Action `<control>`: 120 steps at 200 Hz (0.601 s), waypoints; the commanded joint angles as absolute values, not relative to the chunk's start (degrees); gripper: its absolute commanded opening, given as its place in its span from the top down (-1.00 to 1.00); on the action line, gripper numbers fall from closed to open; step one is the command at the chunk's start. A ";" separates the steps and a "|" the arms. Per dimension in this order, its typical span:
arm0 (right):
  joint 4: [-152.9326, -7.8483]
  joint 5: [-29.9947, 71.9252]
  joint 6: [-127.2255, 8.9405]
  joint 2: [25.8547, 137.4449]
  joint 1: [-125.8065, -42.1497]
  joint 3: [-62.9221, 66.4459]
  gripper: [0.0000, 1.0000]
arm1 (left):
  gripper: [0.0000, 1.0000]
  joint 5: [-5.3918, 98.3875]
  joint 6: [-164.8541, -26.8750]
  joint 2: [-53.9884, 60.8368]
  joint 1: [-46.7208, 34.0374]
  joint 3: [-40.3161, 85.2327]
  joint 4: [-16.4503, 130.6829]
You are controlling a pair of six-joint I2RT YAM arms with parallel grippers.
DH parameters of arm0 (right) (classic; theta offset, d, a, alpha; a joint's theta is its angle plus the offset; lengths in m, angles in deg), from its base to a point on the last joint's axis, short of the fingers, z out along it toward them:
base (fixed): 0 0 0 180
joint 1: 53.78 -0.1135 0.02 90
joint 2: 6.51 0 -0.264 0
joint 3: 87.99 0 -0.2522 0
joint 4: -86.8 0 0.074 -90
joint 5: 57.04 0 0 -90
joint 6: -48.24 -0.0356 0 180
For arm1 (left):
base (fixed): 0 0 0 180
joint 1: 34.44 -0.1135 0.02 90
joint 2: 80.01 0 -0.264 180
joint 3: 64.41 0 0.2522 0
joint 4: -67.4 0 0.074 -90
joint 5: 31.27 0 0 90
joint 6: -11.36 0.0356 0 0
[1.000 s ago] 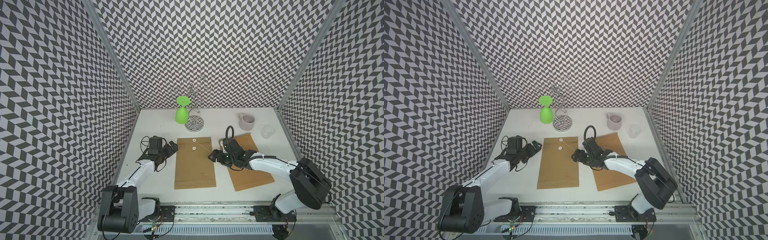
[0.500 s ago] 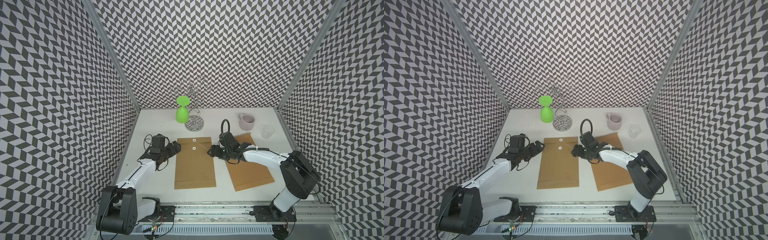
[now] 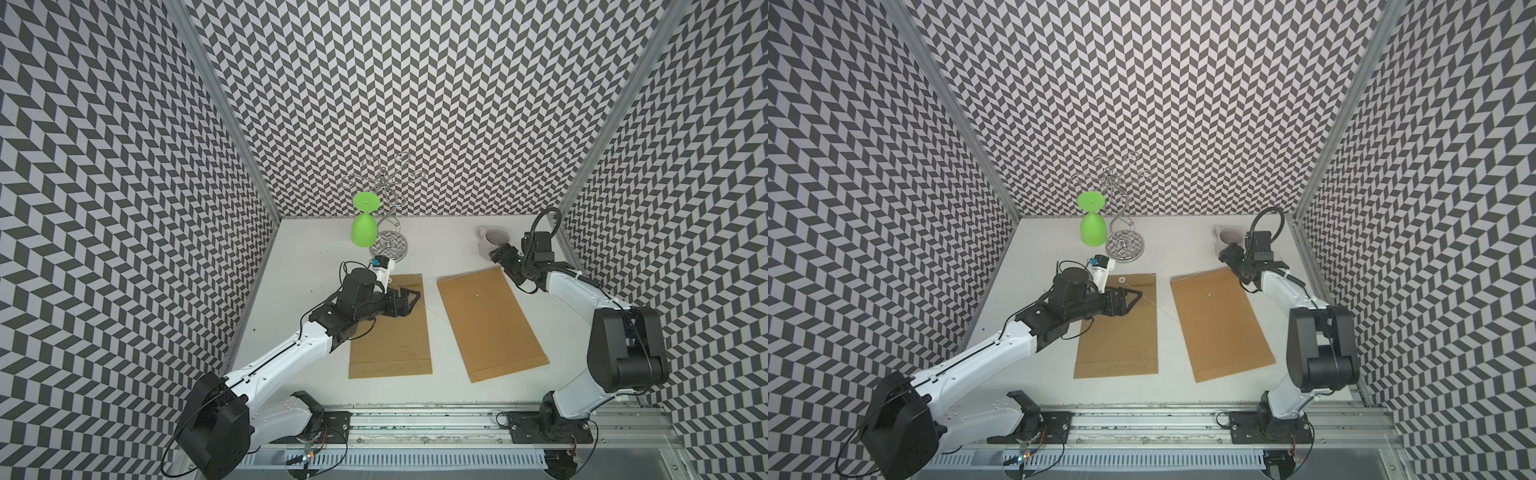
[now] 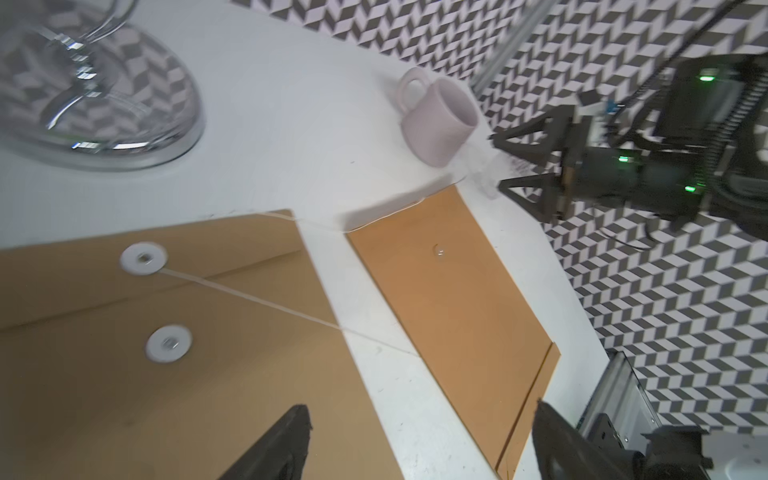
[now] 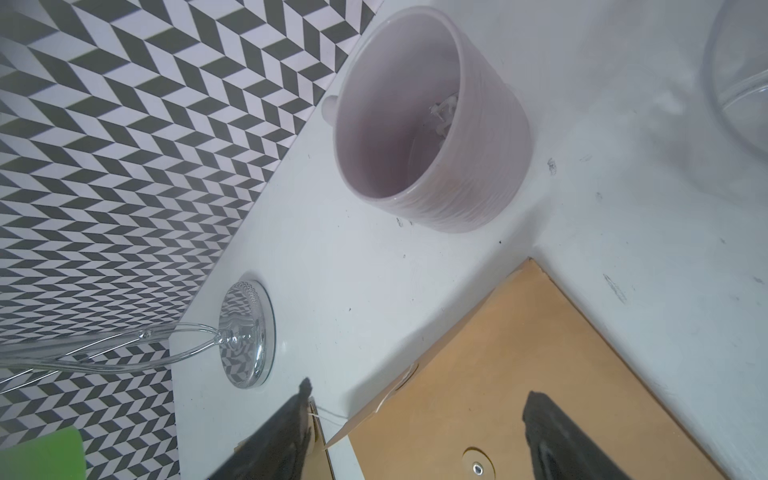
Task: Close the mouth of the file bag
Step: Pick up the file bag from the center of the board.
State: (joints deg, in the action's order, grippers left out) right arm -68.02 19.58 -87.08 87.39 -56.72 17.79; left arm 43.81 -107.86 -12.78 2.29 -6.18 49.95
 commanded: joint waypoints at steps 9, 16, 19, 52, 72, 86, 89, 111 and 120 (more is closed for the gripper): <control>-75.73 14.17 -94.79 90.85 -56.54 18.66 -0.55 | -0.69 45.86 -102.82 -12.54 4.88 -3.80 54.93; -76.86 13.45 -96.19 91.16 -56.59 19.38 -0.54 | -0.69 45.90 -102.81 -12.38 4.99 -3.83 55.30; -77.16 13.25 -96.77 91.29 -56.59 19.63 -0.53 | -0.69 45.96 -102.88 -12.32 5.02 -3.88 55.37; -81.07 13.88 -100.77 91.60 -56.59 23.12 -0.48 | -0.69 45.57 -103.50 -12.51 5.20 -4.10 55.77; -81.44 13.92 -101.13 93.00 -56.59 22.46 -0.47 | -0.68 45.72 -103.47 -12.79 5.21 -4.31 56.09; -82.41 13.48 -102.06 93.93 -56.59 22.35 -0.44 | -0.68 46.02 -103.43 -12.90 5.20 -4.20 56.20; -82.60 13.33 -102.32 94.08 -56.59 22.38 -0.44 | -0.68 46.06 -103.43 -12.86 5.20 -4.23 56.18; -83.82 12.50 -104.23 94.98 -56.59 23.05 -0.37 | -0.68 46.66 -103.50 -13.36 5.15 -4.33 56.27; -84.61 12.40 -104.96 95.03 -56.59 23.91 -0.33 | -0.68 46.94 -103.54 -13.62 5.20 -4.56 56.36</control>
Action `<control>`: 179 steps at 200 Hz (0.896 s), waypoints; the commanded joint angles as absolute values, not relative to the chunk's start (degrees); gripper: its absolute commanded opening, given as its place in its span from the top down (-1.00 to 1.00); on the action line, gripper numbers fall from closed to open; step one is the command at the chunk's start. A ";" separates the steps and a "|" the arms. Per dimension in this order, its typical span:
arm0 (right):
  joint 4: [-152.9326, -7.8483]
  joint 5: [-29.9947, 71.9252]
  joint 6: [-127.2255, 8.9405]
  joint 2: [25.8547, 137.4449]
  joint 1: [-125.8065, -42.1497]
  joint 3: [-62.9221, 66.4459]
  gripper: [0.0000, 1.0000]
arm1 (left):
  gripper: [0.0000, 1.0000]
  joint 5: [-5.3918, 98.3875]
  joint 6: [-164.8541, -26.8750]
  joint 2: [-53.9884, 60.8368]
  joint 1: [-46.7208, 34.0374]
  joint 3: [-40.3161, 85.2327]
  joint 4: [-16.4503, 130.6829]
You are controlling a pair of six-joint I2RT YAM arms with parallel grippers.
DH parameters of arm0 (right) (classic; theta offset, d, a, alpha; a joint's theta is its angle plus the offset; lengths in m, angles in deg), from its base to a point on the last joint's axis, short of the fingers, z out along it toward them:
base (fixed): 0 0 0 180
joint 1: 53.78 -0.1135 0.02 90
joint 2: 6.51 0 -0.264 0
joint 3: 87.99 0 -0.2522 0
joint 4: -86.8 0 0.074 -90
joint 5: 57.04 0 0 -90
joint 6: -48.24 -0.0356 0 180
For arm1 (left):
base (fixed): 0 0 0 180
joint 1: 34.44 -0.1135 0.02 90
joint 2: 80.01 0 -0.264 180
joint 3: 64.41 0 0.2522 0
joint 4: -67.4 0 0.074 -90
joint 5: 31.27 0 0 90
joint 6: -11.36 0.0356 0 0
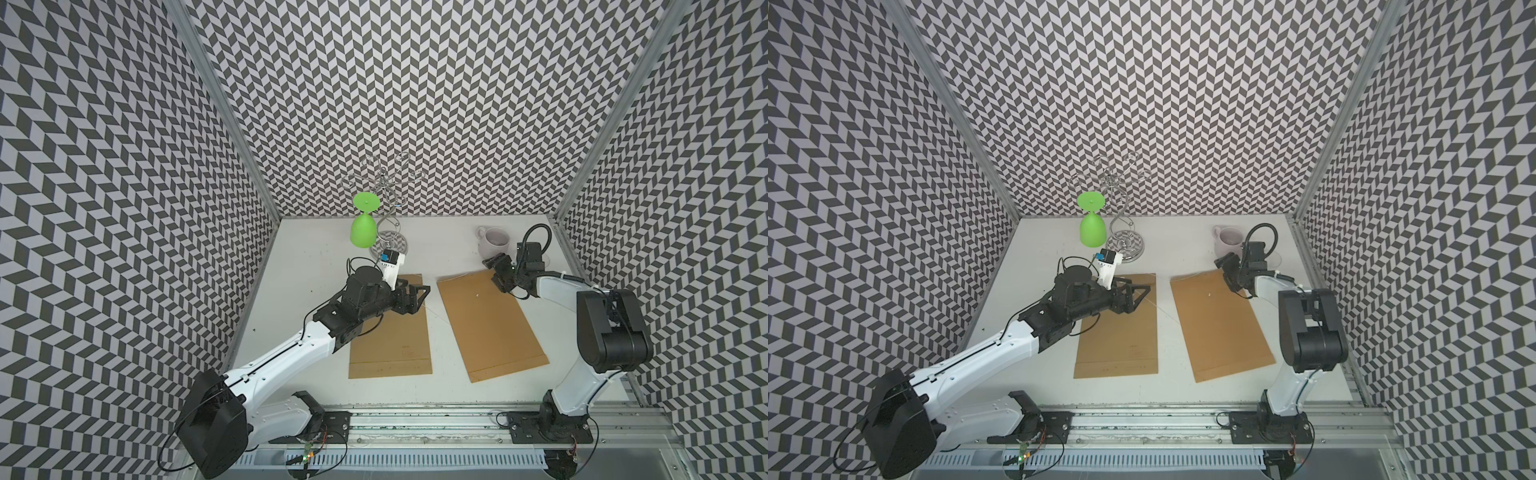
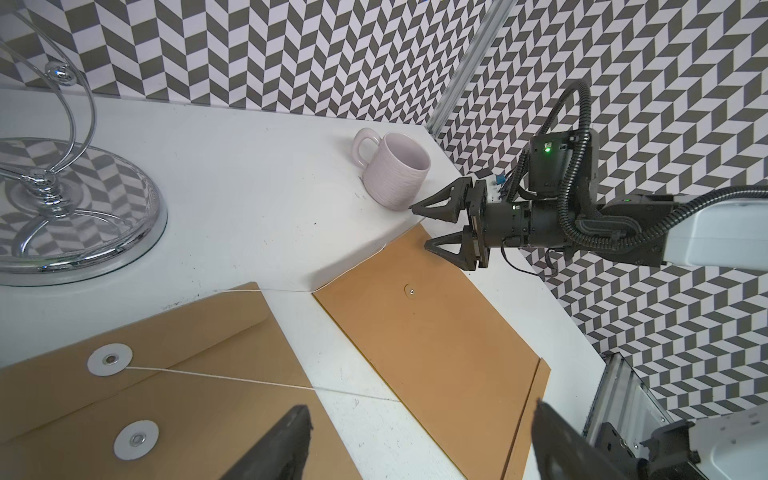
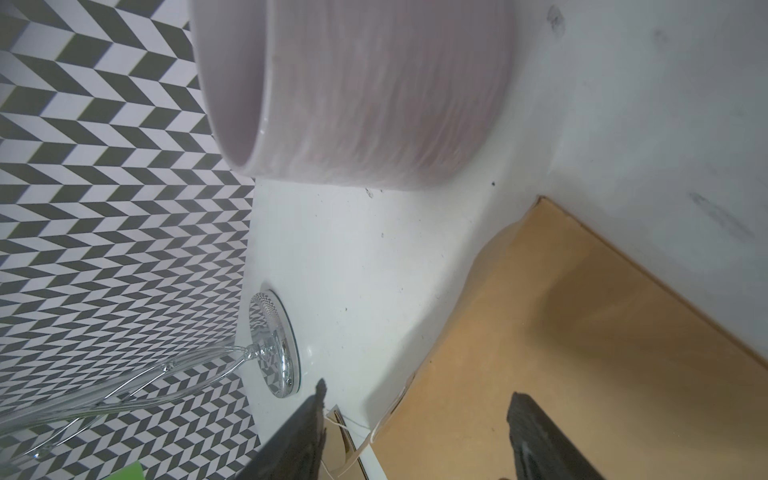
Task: Close the mouth of the file bag
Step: Pick up the file bag from the center of the board.
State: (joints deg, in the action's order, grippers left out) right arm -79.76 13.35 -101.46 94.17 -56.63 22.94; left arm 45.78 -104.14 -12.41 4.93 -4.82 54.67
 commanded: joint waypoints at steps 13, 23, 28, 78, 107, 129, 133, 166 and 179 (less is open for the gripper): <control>-85.91 12.55 -106.23 95.14 -56.59 25.17 -0.25 | -0.67 47.36 -103.60 -14.19 5.20 -4.92 56.66; -86.45 12.66 -106.60 95.35 -56.59 25.51 -0.17 | -0.67 47.89 -103.58 -14.47 5.20 -5.03 56.71; -86.70 12.75 -106.73 95.52 -56.59 25.60 -0.13 | -0.67 48.18 -103.68 -14.57 5.15 -4.96 56.73; -89.45 13.10 -109.12 97.28 -56.59 27.18 0.07 | -0.59 49.17 -104.76 -14.70 5.16 -2.96 54.83; -90.27 13.63 -109.93 97.68 -56.59 27.24 0.14 | -0.57 49.39 -105.06 -15.23 5.10 -3.18 55.31; -90.67 13.54 -110.40 97.42 -56.59 26.77 0.16 | -0.57 49.28 -105.16 -15.29 5.11 -3.16 55.47; -90.57 13.73 -110.40 97.22 -56.58 26.71 0.16 | -0.57 49.30 -105.13 -15.29 5.11 -3.18 55.48; -90.31 15.56 -111.27 96.94 -56.49 25.32 0.13 | -0.57 49.34 -105.44 -14.82 5.03 -3.84 56.33; -89.95 15.61 -111.53 98.40 -56.56 23.63 0.13 | -0.57 48.96 -105.78 -14.31 5.02 -3.84 56.69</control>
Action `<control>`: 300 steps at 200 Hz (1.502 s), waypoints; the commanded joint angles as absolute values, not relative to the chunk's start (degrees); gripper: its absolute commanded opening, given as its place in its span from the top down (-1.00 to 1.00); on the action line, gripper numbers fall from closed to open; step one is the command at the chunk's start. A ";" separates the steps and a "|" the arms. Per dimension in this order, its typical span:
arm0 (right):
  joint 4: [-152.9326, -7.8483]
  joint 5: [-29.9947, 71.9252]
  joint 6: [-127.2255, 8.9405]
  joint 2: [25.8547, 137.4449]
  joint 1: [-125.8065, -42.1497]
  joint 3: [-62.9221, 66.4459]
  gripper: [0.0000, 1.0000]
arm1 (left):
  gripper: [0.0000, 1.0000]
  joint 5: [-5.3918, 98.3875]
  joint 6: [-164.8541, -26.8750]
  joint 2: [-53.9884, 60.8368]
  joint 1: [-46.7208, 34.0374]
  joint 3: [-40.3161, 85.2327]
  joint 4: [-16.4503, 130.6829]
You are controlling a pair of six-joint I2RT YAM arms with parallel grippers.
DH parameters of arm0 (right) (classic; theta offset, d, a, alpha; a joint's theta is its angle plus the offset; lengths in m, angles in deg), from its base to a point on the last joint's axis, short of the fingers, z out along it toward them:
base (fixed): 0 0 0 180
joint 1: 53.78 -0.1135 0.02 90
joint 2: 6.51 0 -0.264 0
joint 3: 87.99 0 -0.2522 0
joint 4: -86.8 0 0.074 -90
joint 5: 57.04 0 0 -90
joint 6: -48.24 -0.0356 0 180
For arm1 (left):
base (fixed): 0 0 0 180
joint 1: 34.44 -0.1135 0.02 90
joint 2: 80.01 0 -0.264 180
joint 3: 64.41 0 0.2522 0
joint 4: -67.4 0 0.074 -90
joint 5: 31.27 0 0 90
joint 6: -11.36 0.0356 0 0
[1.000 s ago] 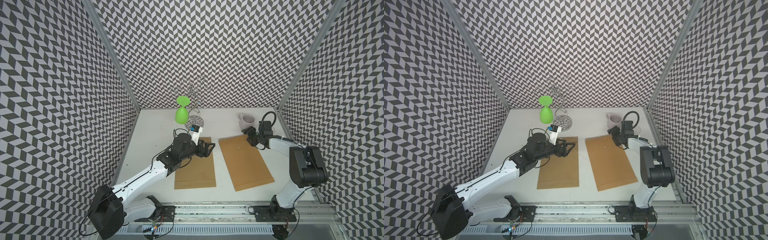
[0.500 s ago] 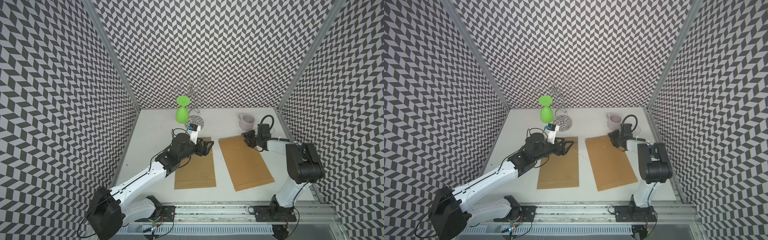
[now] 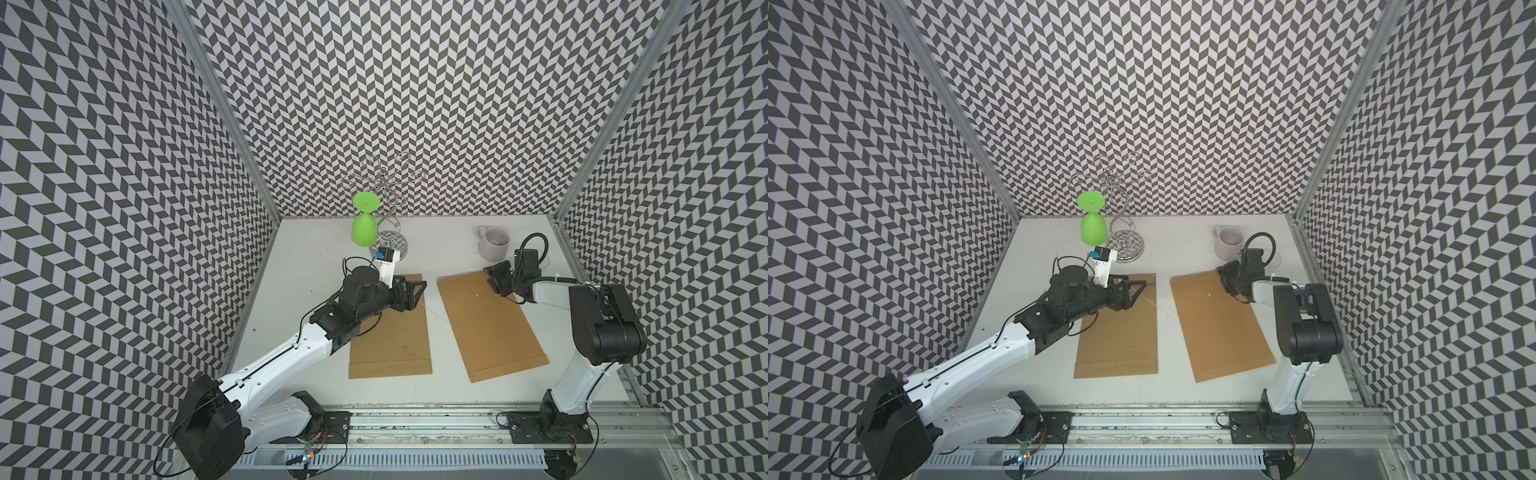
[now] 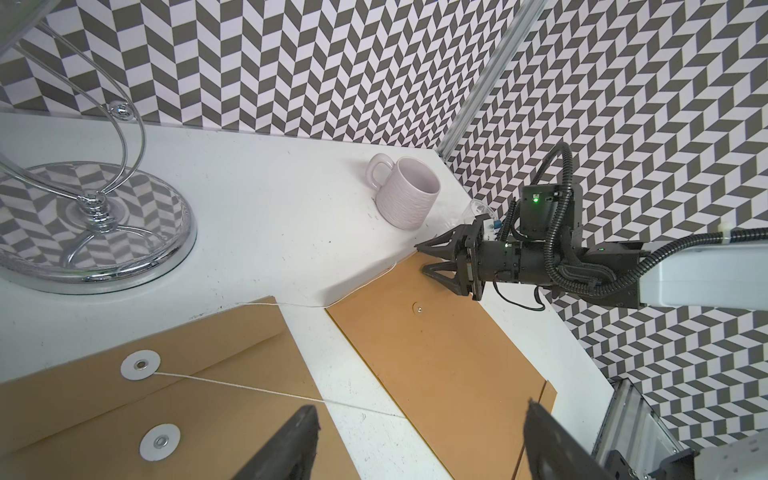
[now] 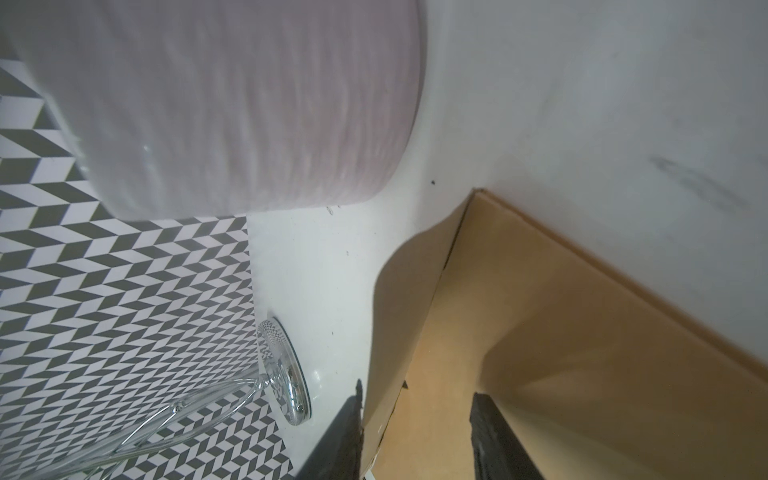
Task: Close the mouth of the file bag
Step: Pick up the file bag from the center of the board.
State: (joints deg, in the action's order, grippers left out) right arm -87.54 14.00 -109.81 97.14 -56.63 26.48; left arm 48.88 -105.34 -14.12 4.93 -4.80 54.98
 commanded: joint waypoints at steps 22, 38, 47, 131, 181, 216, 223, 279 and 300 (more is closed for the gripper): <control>-91.17 14.44 -113.20 100.62 -56.59 23.02 0.20 | -0.55 47.90 -106.07 -14.08 4.77 -3.71 56.89; -93.43 13.61 -114.09 100.77 -56.72 23.97 0.44 | -0.42 46.41 -105.51 -13.95 4.02 -3.54 56.61; -93.76 14.03 -114.18 100.09 -56.94 24.39 0.52 | -0.38 45.72 -105.52 -13.72 3.20 -3.21 56.07; -105.38 10.27 -109.52 80.83 -58.34 32.94 1.00 | -0.58 37.74 -110.61 -12.56 -7.35 -1.10 60.21; -113.74 2.73 -105.88 66.56 -58.43 34.55 1.00 | -0.71 34.56 -110.12 -10.42 -10.64 5.34 60.58; -118.61 0.29 -102.43 60.31 -59.68 35.25 1.00 | -0.75 26.58 -108.40 -6.40 -11.12 14.33 60.49; -119.47 -0.25 -101.77 59.55 -60.01 35.36 1.00 | -0.74 24.48 -108.00 -5.46 -10.99 16.00 60.64; -124.62 -4.20 -101.74 58.78 -61.02 35.04 1.00 | -0.48 11.55 -102.97 2.74 -7.23 22.53 53.27; -126.58 -4.95 -102.40 58.79 -61.03 35.07 1.00 | -0.35 10.83 -97.01 2.31 -6.65 23.14 47.58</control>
